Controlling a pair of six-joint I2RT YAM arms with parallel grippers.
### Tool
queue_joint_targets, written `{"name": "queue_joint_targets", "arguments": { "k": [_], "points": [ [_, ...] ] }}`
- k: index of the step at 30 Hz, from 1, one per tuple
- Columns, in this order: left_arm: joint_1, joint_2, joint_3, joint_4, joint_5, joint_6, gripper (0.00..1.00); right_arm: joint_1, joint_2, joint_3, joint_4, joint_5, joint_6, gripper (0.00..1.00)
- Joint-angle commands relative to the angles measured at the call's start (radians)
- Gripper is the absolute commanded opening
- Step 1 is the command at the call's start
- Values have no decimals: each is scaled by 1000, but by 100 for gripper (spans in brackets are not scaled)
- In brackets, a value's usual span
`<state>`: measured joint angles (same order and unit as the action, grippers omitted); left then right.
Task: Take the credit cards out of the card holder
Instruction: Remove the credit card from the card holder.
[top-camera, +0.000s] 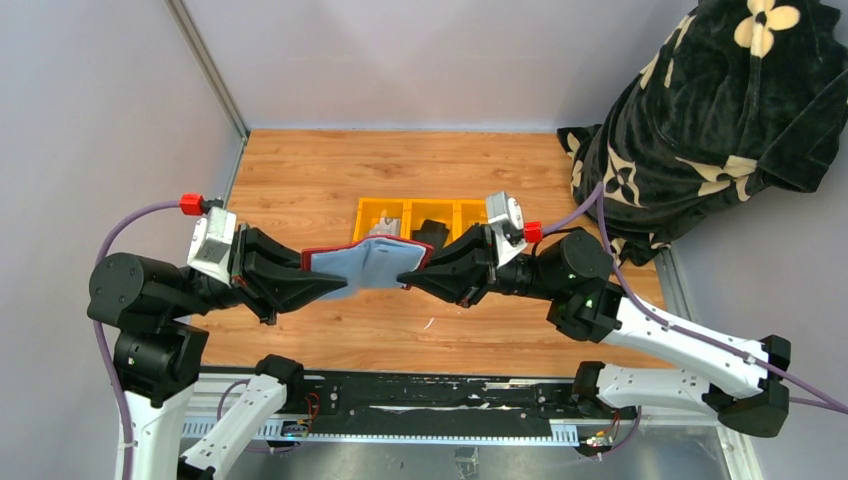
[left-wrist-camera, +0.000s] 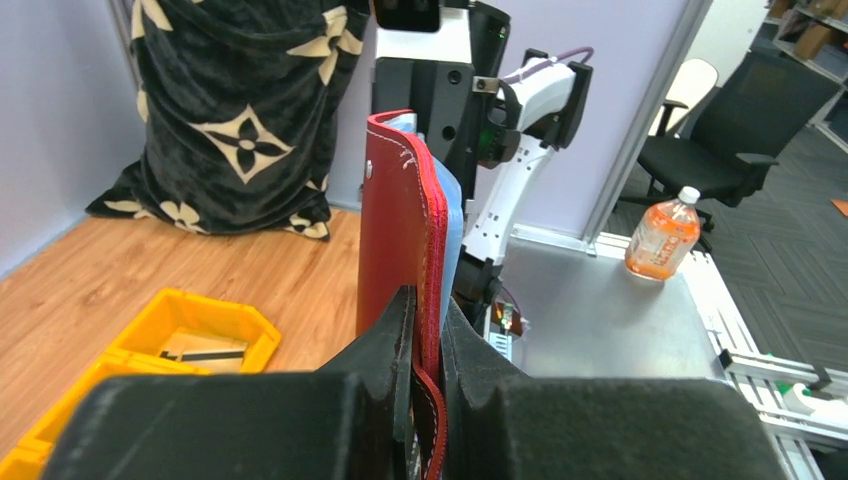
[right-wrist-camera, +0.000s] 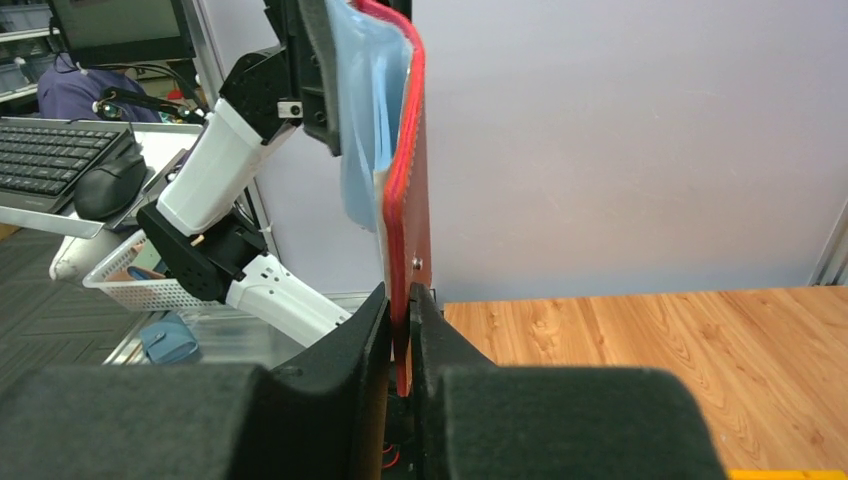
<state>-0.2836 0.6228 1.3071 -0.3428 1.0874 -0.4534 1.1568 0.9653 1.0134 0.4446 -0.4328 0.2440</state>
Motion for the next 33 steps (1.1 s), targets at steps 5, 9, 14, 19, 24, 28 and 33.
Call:
{"name": "queue_joint_targets", "arguments": {
  "k": [5,9,14,19,24,28,33],
  "points": [
    [3,-2,-3,10,54,-21,0,33,51,59,55,25,-13,18],
    [3,-4,-4,3,57,-15,0,36,55,57,88,15,4,33],
    [3,-2,-1,2,58,-14,0,37,49,33,149,-7,21,29],
    [3,-6,10,-101,-18,102,25,37,58,33,184,-28,59,0],
    [3,-42,-36,-200,-330,290,86,61,89,50,152,13,44,0],
    [3,-44,-36,-196,-352,335,100,106,132,116,-3,186,-12,0],
    [3,-65,-25,-195,-395,383,100,163,185,212,-174,443,-80,0]
  ]
}}
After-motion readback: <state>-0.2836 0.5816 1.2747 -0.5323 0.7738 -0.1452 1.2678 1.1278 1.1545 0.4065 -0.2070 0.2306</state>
